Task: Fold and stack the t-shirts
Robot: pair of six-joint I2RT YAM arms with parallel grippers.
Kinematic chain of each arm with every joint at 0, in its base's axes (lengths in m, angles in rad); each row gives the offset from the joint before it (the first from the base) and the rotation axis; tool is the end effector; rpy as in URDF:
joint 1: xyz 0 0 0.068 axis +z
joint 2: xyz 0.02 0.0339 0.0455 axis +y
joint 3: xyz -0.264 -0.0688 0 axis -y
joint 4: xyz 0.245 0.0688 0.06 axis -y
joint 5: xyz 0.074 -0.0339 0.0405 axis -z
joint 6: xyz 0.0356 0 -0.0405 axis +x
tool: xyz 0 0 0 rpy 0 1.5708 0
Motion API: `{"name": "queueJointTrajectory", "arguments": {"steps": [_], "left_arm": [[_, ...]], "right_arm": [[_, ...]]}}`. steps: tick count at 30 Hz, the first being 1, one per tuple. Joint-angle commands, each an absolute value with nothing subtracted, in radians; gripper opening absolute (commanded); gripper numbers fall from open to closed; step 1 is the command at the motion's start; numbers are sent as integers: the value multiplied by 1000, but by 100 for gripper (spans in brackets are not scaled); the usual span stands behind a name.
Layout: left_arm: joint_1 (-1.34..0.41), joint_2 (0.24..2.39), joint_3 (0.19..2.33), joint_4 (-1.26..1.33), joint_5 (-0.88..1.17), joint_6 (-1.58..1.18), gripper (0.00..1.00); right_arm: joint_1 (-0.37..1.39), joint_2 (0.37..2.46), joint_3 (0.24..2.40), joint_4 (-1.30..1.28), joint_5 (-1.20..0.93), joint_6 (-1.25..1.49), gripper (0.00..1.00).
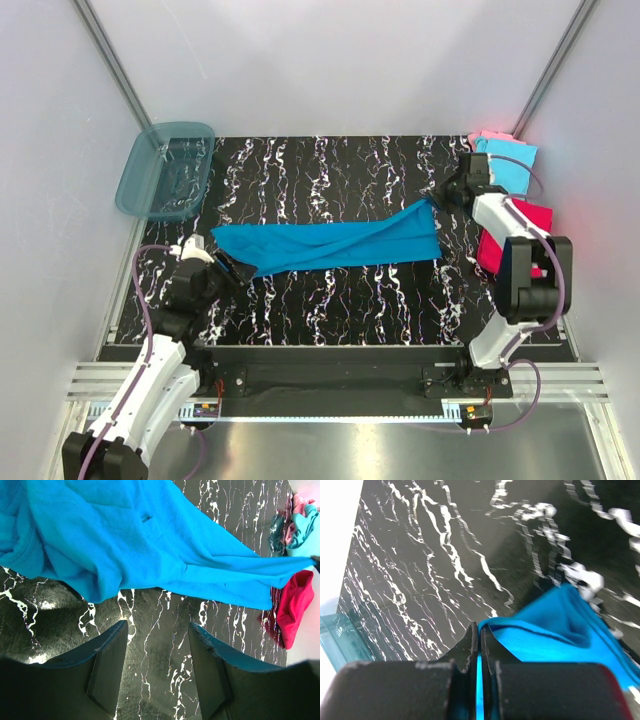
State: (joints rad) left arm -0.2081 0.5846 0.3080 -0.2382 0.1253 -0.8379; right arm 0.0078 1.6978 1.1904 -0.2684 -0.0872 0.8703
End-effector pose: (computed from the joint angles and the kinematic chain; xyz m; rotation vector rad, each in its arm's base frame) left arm 0.1430 -0.0347 0.1962 -0.5972 2.0901 -0.7509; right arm 0.3748 0.0060 0.2321 0.9656 2.2039 0.5244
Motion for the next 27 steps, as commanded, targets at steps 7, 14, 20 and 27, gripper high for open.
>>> {"name": "queueJointTrajectory", "arguments": {"steps": [7,14,20,27], "left_arm": [[-216,597,353,-198,95,-819,55],[-218,624,351,-175,95,-822,55],[-218,621,356,-173,101,-821,55],[-218,597,364,-201,94,-815,54]], "right_arm": [[71,1805,1445,-225,-64,865,0],[81,1752,1451,-186,-54,848,0],[81,1706,1320,-97,-25,818,0],[80,1620,1011,69,66,877,0]]}}
